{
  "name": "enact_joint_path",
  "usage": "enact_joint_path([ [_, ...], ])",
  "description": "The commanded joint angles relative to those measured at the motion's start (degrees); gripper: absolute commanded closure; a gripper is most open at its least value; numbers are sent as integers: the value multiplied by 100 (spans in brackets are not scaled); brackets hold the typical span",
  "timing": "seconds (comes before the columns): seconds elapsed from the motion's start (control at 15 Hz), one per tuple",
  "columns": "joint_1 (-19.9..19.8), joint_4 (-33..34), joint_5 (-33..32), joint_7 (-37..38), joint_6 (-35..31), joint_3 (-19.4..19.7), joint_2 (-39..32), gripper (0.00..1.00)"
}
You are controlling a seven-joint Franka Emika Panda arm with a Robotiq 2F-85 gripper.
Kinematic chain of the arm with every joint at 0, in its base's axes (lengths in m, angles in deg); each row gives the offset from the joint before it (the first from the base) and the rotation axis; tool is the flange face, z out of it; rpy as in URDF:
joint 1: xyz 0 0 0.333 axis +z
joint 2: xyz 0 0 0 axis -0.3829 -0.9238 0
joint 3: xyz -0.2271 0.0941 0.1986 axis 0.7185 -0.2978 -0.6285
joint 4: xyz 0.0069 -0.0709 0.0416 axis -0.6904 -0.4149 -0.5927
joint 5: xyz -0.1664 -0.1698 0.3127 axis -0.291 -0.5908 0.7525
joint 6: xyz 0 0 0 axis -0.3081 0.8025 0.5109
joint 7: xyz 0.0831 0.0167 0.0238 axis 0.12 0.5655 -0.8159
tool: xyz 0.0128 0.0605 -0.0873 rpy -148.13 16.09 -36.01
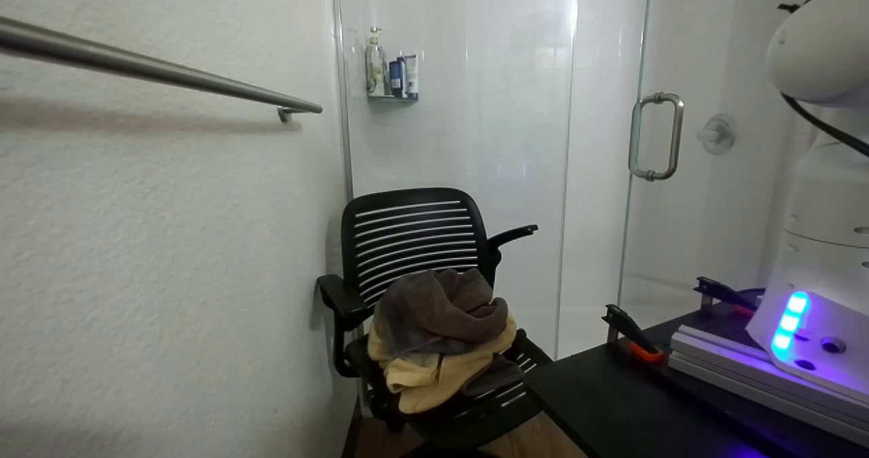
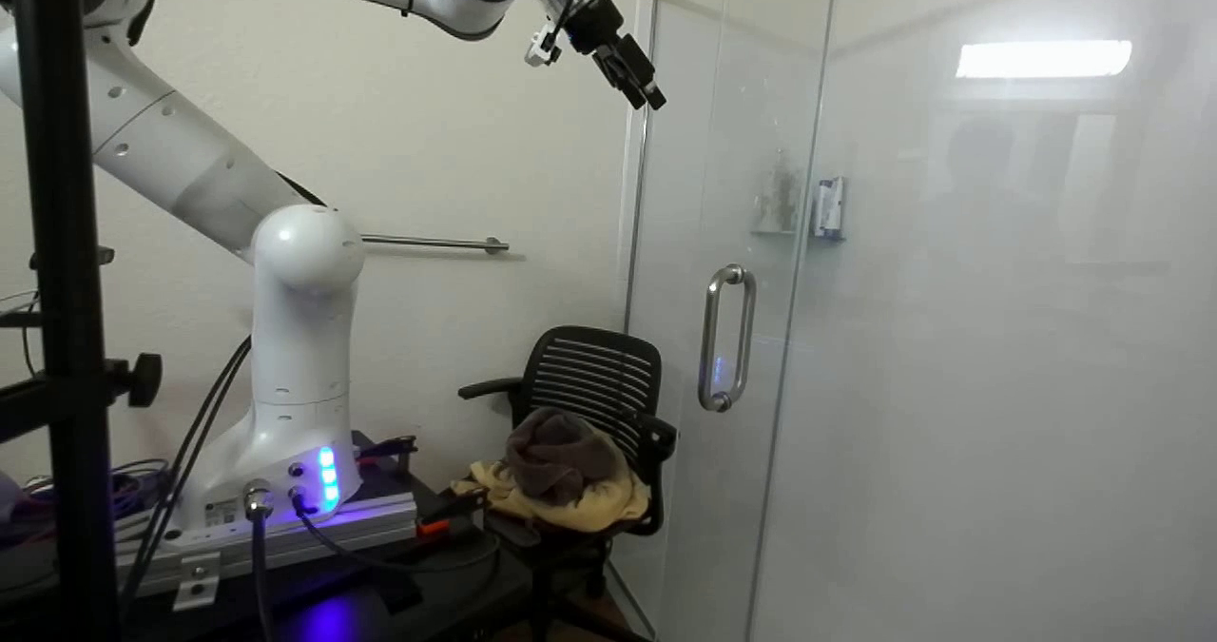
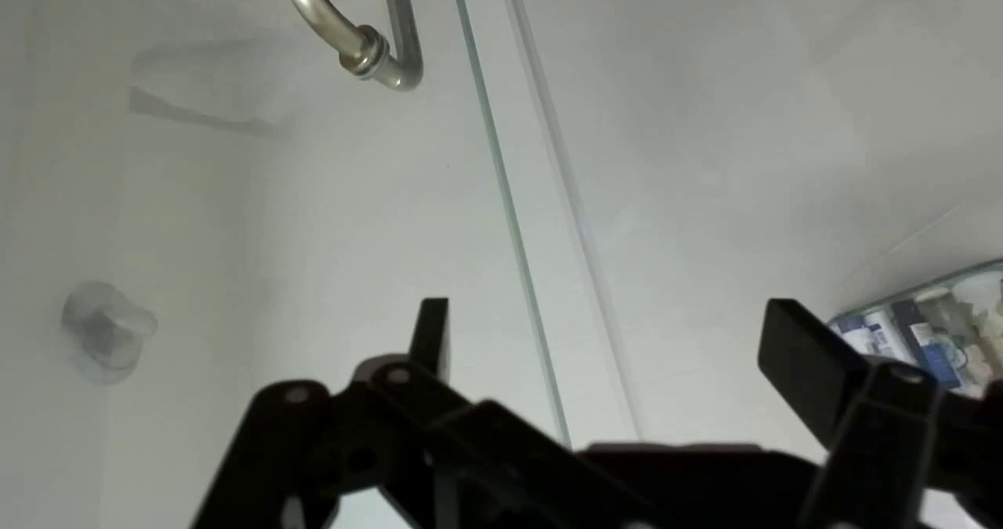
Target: Close the glass shower door
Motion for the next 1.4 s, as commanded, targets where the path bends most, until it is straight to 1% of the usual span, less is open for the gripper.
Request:
enact_joint_path([
  [0.0, -391, 4, 494, -360, -41, -252, -122, 0],
  [0.13, -407, 6, 535, -369, -26, -302, -66, 0],
  [0.2, -435, -106, 480, -535, -49, -271, -5, 0],
  [0.27, -381, -37, 439, -903, 94, -162, -116, 0],
  [0.4, -160, 118, 483, -1646, 163, 148, -402, 0],
  [0.6, -99, -109, 338, -2537, -372, 263, -450, 0],
  [0.73, -79, -351, 271, -2911, -1063, 236, -445, 0],
  [0.87, -10, -616, 281, -3165, -1961, 252, -477, 0],
  [1.0, -38, -741, 235, -3269, -2908, 283, -739, 0],
  [1.07, -82, -769, 253, -3238, -3358, 297, -929, 0],
  [1.13, -211, -735, 278, -3112, -3750, 275, -1182, 0],
  [1.33, -552, -575, 378, -2880, -4552, 197, -1816, 0],
])
